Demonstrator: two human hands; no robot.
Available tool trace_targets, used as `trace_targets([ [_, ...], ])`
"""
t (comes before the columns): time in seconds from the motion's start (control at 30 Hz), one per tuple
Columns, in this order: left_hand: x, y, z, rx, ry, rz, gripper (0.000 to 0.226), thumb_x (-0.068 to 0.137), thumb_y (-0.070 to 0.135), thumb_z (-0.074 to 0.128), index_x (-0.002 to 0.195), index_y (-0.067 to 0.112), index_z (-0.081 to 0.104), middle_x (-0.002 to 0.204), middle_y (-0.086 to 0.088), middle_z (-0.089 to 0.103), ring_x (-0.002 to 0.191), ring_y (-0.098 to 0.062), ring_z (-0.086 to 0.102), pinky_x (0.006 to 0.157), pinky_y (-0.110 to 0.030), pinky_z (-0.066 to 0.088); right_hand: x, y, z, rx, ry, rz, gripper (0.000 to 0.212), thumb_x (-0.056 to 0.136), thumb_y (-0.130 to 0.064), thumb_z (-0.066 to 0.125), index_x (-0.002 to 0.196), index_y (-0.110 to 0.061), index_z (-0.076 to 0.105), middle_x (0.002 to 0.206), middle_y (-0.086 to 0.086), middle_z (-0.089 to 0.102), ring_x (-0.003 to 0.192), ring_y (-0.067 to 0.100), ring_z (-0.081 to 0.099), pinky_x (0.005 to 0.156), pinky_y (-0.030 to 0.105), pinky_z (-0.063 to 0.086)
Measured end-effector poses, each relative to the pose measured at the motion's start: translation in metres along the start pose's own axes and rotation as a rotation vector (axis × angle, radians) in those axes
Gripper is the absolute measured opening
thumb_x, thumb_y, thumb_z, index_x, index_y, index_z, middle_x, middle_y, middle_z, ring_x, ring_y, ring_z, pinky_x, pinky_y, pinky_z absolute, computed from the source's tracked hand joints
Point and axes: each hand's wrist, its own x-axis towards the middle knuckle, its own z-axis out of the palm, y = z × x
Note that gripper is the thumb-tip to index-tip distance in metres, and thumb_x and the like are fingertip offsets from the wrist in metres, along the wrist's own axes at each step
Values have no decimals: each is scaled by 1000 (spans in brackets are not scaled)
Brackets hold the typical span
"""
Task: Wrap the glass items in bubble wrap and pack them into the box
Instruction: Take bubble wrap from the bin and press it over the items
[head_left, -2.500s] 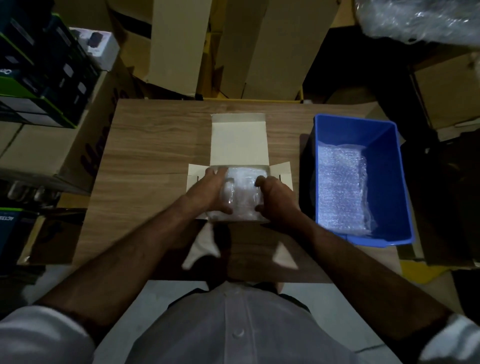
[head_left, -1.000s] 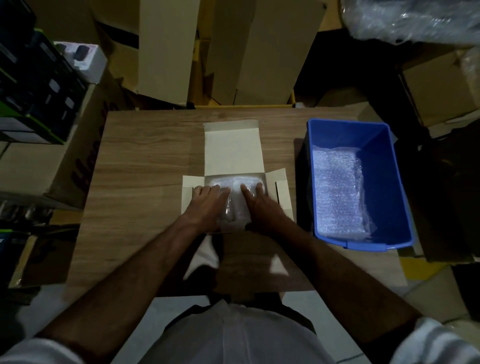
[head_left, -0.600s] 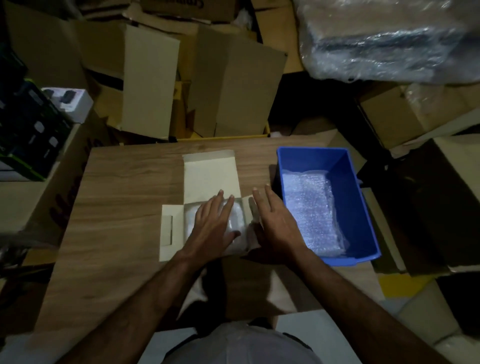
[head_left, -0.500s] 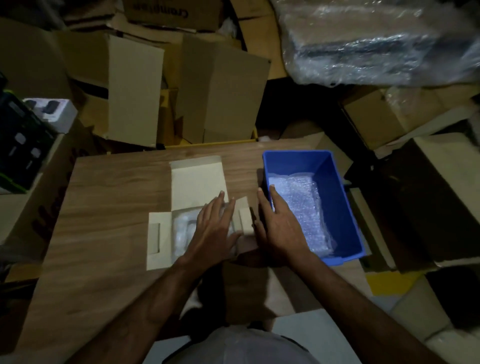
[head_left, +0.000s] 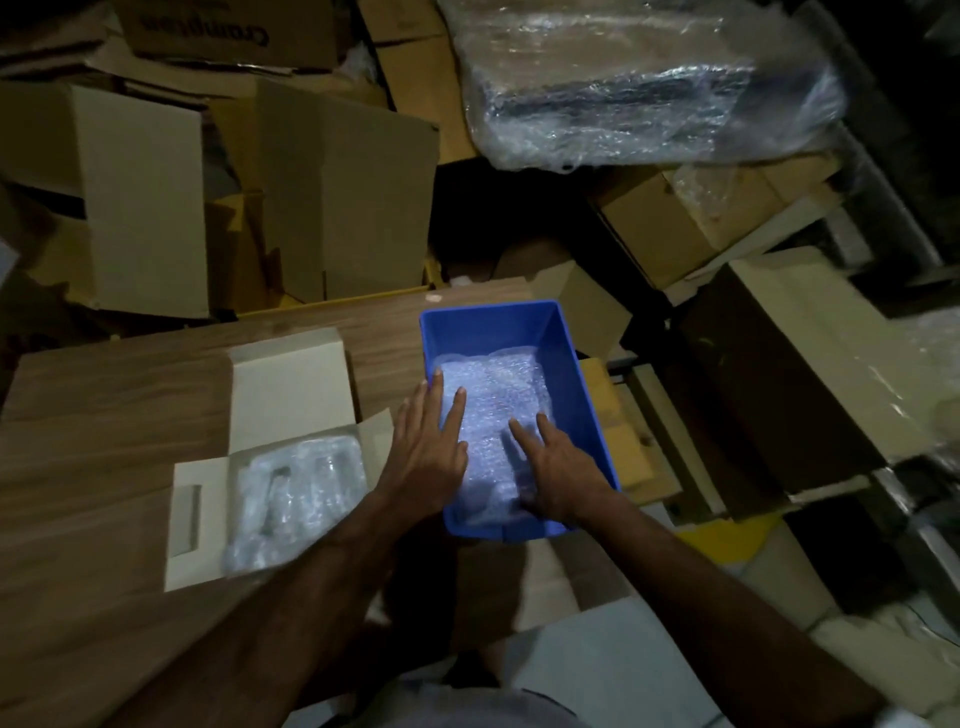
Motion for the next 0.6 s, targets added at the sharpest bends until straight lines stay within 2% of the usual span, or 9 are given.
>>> trace_targets([
  [0.07,2,0,6,23,-47,-14,72,88,26,46,155,5,33,164,-29,10,150,-49,17,114,-66,27,11,9,0,-110,-86,31,105,89,-46,71,162,-22,-1,165,28,-4,147,42,26,109,47,40],
  [0.13,5,-1,10,7,-62,-32,77,85,18,51,157,8,28,166,-26,1,153,-46,6,117,-65,20,24,14,6,-160,-98,14,73,105,-25,48,162,-22,3,163,32,-3,142,44,33,103,49,44],
  [0.2,7,-1,12,-8,-42,-50,80,84,11,56,159,12,26,167,-23,-4,154,-44,1,118,-63,16,31,15,11,-72,-123,42,56,109,-15,30,162,-21,11,161,37,2,134,46,42,98,50,46],
  [0.3,6,1,12,-60,-21,-64,79,85,7,55,159,14,27,167,-21,-5,154,-42,-1,120,-56,11,41,13,21,-27,-7,36,44,106,-19,32,147,-11,43,142,43,37,110,52,60,84,53,53],
  [0.33,6,2,11,-78,-16,-69,78,85,8,51,159,15,28,167,-21,-4,154,-41,0,120,-54,11,44,14,26,-32,15,13,41,104,-18,32,140,-10,51,135,43,43,102,52,63,77,54,55],
  [0.4,6,2,13,-99,-2,-70,78,83,9,46,158,15,29,167,-21,-2,154,-41,1,119,-51,10,44,17,29,-158,11,-56,37,106,-15,32,139,-12,48,137,30,42,107,42,63,79,47,54],
  [0.47,7,1,15,-108,17,-60,79,84,4,52,159,16,28,167,-21,-3,153,-39,-1,119,-50,8,44,21,26,-174,-32,-86,35,107,-14,31,138,-15,47,136,17,43,111,33,61,82,43,53],
  [0.53,7,1,16,-114,28,-58,82,84,-1,57,159,16,27,167,-19,-5,153,-35,-5,120,-49,7,49,24,24,-177,-4,-108,37,108,-15,29,139,-15,48,135,16,45,116,34,59,87,43,51],
  [0.6,7,2,15,-130,27,-58,83,84,-2,57,159,17,27,167,-18,-7,153,-36,-5,120,-50,8,52,24,28,-149,-27,-147,46,106,-20,19,145,-11,42,138,20,47,123,37,52,96,44,46],
])
